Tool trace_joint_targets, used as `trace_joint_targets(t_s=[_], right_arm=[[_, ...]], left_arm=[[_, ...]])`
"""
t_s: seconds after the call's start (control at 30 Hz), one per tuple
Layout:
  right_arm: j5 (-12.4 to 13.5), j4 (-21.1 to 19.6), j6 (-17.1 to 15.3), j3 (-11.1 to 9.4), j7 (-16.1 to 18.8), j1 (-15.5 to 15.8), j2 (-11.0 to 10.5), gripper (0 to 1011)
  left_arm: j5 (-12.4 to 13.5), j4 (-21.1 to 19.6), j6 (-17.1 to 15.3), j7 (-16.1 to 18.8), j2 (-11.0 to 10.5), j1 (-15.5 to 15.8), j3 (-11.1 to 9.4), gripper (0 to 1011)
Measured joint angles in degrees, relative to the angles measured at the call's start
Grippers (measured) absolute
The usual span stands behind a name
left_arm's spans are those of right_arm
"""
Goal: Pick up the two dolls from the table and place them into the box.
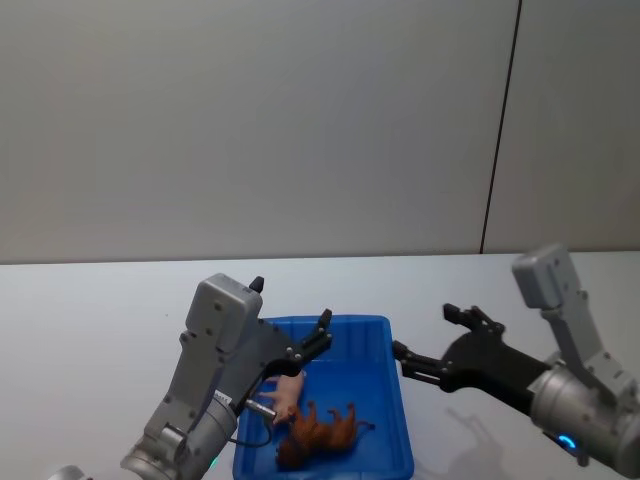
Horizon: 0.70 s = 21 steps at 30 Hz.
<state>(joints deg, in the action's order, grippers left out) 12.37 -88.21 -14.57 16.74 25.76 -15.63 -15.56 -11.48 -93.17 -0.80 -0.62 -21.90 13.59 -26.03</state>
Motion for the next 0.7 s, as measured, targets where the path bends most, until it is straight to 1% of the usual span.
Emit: trace_joint_targets(t_s=[0.23, 0.37, 0.5, 0.53, 0.57, 0.63, 0.7], right_arm=[[0.96, -0.86, 0.87, -0.87, -0.68, 1.44, -1.57, 1001], [1.2, -1.08, 1.09, -1.11, -0.85, 1.83, -1.98, 1001], [1.48, -1.31, 1.32, -1.39, -1.04, 2.26, -2.44, 1001], [1.48, -1.31, 1.32, -1.39, -1.04, 2.26, -2.44, 1001], [1.54, -1.38, 1.37, -1.46, -1.09, 2.37, -2.55, 1001], [1.62, -1.45, 1.47, -1.53, -1.16, 2.51, -2.7, 1001], [1.71, -1.51, 1.54, -1.63, -1.21, 2.62, -2.84, 1001]], left_arm=[[0.01, -0.04, -0.05, 0.0, -0.05, -0.06, 0.01, 1001], [0.06, -0.43, -0.33, 0.2, -0.4, -0.34, 0.15, 1001], [0.08, -1.87, -1.36, 1.31, -1.53, -1.38, 0.6, 1001], [0.04, -2.54, -1.8, 1.91, -2.08, -1.93, 0.79, 1001], [0.04, -2.54, -1.8, 1.91, -2.08, -1.93, 0.79, 1001], [-0.41, -4.16, -3.02, 3.34, -3.43, -3.32, 1.25, 1001], [-0.79, -5.14, -3.65, 4.26, -4.29, -4.23, 1.51, 1001]])
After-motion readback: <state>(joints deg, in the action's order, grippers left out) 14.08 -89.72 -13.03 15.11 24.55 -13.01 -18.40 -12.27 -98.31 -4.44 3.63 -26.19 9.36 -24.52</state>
